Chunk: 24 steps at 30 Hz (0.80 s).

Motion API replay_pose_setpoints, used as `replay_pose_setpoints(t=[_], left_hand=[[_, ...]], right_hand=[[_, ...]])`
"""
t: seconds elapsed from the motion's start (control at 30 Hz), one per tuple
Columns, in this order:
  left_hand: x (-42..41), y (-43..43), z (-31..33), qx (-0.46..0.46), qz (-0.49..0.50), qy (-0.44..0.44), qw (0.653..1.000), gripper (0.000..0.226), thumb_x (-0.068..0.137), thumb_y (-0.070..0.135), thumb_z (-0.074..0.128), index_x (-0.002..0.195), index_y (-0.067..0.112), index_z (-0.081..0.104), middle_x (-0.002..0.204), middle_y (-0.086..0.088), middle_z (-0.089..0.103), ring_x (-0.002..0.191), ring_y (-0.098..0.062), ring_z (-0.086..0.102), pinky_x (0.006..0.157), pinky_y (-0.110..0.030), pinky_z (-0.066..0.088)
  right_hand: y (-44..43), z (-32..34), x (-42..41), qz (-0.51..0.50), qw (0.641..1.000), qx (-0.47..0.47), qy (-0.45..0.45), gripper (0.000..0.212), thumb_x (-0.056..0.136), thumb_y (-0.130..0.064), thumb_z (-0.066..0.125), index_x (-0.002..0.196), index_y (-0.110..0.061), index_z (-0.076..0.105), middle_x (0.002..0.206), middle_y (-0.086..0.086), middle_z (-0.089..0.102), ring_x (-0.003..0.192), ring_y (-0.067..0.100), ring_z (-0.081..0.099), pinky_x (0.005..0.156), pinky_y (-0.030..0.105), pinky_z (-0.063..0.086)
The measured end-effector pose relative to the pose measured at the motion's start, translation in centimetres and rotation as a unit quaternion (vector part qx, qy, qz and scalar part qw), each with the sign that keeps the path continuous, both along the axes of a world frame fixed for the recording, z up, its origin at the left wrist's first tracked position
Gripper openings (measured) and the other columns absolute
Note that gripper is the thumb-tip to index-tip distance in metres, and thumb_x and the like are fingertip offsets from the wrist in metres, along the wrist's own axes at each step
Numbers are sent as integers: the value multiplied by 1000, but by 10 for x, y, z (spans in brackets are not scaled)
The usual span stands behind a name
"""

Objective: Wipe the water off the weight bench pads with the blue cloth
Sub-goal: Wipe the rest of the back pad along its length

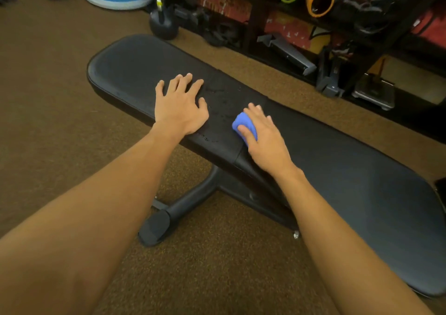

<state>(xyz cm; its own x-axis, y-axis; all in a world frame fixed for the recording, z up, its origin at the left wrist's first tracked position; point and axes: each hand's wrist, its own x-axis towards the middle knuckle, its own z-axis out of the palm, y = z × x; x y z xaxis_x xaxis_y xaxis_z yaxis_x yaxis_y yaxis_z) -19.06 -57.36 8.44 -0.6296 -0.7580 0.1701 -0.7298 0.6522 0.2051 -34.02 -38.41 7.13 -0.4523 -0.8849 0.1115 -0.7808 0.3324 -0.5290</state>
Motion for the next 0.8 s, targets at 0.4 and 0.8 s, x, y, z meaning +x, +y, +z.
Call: replay_pose_setpoints(t=[0.4, 0.8], left_hand=[[-7, -1, -1, -12, 12, -11, 1000, 63, 105, 51, 32, 166, 33, 36, 174, -2, 31, 161, -24, 23, 130, -62, 11], [-6, 1, -5, -43, 26, 24, 998, 64, 102, 59, 31, 159, 34, 47, 168, -1, 39, 156, -23, 31, 127, -59, 18]], right_hand=[[12, 3, 0, 41, 999, 7, 10, 60, 111, -42, 48, 164, -18, 35, 173, -4, 25, 161, 8, 12, 133, 37, 10], [13, 3, -2, 102, 994, 5, 31, 59, 110, -43, 48, 163, -20, 35, 172, -7, 26, 160, 4, 13, 133, 35, 11]])
